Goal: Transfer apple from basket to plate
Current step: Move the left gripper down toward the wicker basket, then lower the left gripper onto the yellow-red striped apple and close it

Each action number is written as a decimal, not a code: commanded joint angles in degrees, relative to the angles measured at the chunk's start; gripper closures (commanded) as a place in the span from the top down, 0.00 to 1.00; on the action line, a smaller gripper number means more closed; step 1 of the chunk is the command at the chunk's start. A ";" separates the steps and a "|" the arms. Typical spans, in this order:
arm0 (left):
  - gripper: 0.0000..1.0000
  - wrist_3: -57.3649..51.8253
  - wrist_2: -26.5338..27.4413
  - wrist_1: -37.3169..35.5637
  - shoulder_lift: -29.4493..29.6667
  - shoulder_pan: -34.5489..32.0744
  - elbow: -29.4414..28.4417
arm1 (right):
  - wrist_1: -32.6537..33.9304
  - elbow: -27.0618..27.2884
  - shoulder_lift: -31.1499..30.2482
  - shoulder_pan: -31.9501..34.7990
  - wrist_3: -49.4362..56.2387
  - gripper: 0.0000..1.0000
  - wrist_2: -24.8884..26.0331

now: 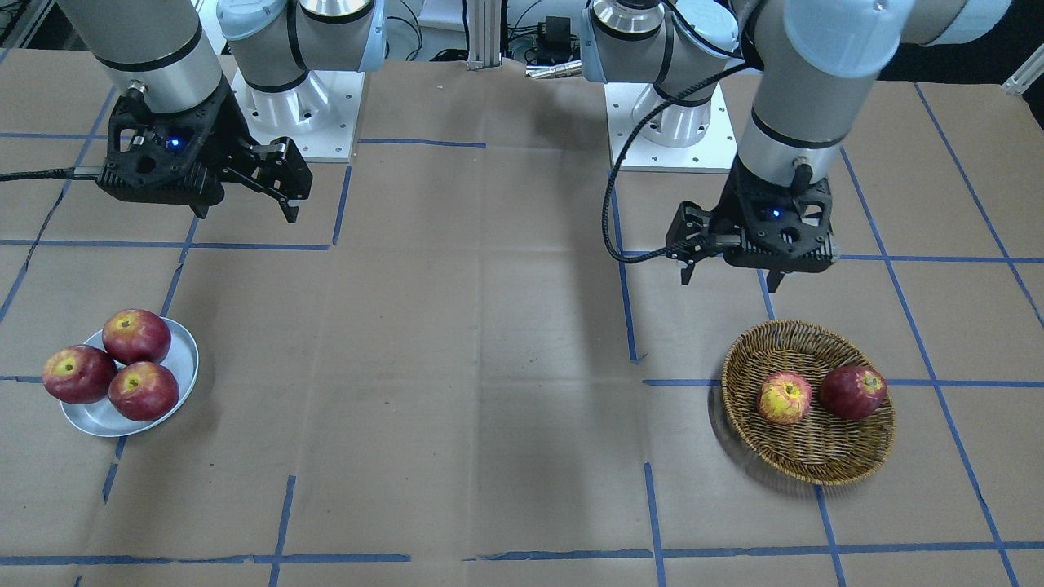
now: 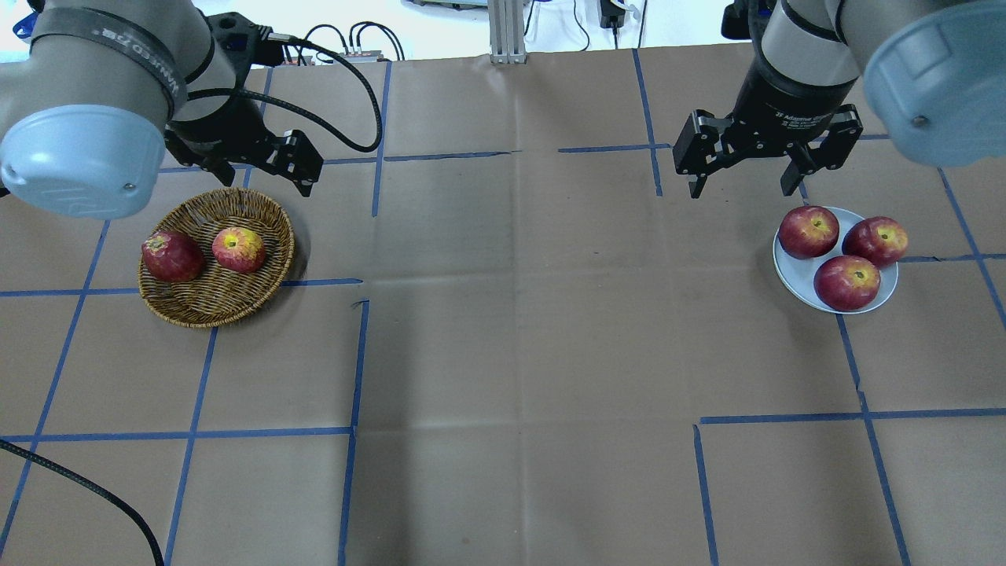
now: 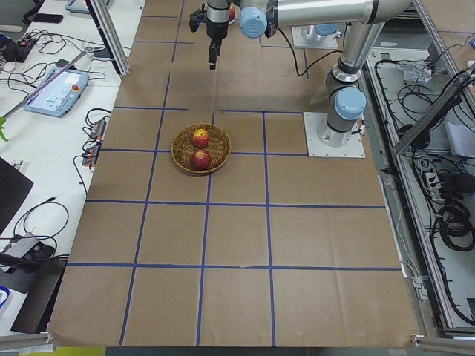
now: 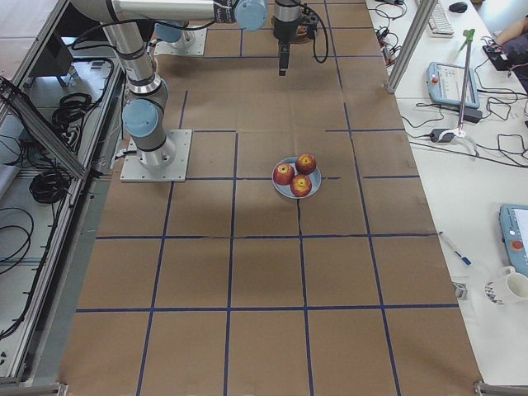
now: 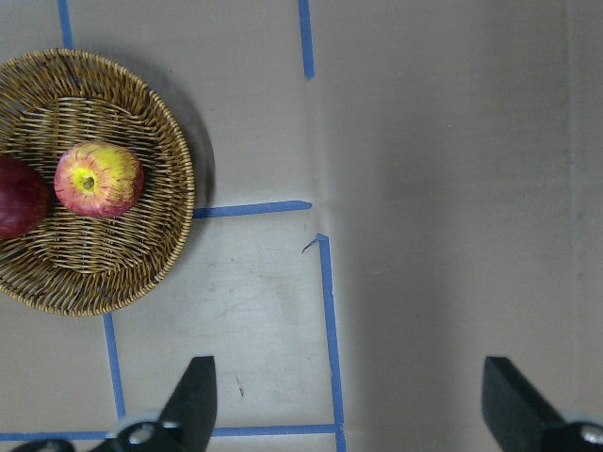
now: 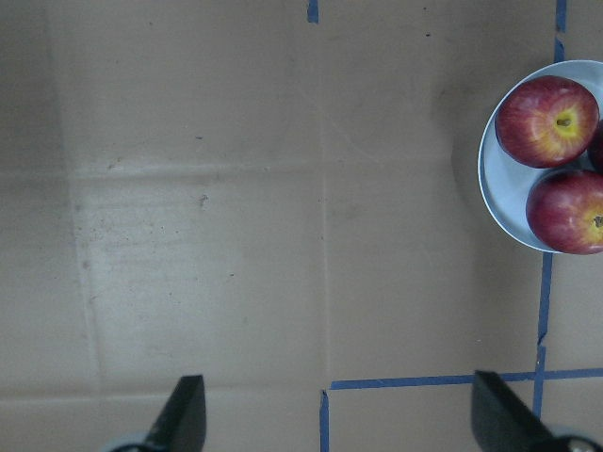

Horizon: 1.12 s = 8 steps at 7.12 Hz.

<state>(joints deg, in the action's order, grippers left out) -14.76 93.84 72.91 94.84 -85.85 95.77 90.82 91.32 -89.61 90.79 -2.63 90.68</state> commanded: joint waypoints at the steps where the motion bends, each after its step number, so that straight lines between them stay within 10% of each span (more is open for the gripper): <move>1: 0.99 -11.13 -0.06 -6.77 5.94 6.99 0.38 | 0.06 0.00 -0.04 0.00 0.00 1.00 -0.07; 8: 0.99 -23.90 -0.15 -21.27 19.93 12.19 4.50 | -0.03 0.00 0.05 0.00 0.00 1.00 -0.15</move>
<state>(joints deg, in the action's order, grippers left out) -37.83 93.72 55.94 113.32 -74.31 98.75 90.79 91.32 -89.62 90.79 -2.63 90.65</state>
